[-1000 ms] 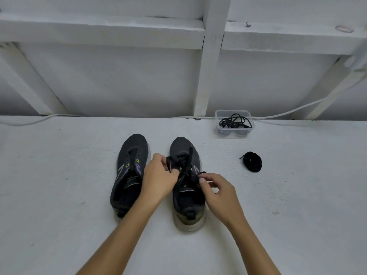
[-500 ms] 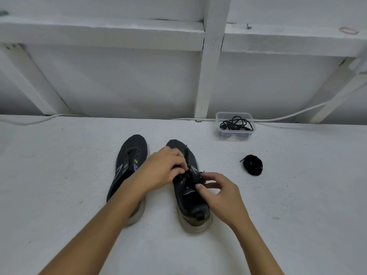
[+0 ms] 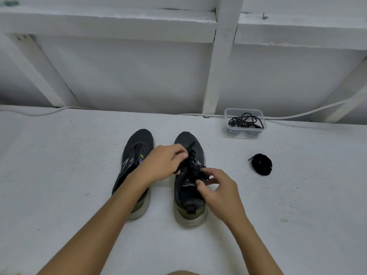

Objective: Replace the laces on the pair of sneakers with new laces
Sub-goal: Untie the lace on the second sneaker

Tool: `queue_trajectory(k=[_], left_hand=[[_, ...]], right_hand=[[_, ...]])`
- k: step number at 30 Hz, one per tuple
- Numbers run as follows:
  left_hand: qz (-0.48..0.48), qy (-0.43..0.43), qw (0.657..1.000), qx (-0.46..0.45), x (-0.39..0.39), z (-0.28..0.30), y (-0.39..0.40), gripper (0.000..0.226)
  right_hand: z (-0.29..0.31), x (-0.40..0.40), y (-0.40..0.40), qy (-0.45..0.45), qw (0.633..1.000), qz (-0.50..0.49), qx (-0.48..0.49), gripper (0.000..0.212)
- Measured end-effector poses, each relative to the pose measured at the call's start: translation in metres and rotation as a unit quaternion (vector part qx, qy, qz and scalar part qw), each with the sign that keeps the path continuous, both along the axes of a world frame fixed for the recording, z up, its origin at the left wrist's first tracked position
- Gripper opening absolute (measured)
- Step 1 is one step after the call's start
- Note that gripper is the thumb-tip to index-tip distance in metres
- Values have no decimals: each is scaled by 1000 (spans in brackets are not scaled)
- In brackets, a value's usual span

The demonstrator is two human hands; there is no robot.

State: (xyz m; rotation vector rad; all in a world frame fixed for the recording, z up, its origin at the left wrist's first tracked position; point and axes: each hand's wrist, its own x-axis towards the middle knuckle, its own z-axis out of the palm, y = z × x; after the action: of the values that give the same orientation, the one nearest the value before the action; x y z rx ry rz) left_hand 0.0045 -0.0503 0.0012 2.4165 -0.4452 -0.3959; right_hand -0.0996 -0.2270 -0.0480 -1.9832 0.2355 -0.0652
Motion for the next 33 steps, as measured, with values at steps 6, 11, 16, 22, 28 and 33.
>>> queue_trajectory(k=[6,11,16,22,28,33], left_hand=[[107,59,992,-11,1,-3,-11,27],[135,30,989,-59,5,2,-11,10],[339,-30,921,-190,22,10,2,14],[264,1,956,-127,23,2,12,16],[-57,-84,994,-46,9,-1,3,23],[-139,-64,987,45,14,-2,5,25]], right_hand=[[0,3,-1,1,1000,17,-10,27],[2,3,-2,2,999,27,-26,29],[5,1,-1,7,999,30,-18,32],[6,4,-1,10,998,42,-46,30],[7,6,-2,-11,998,31,-52,53],[7,-1,6,-13,999,-43,-25,80]])
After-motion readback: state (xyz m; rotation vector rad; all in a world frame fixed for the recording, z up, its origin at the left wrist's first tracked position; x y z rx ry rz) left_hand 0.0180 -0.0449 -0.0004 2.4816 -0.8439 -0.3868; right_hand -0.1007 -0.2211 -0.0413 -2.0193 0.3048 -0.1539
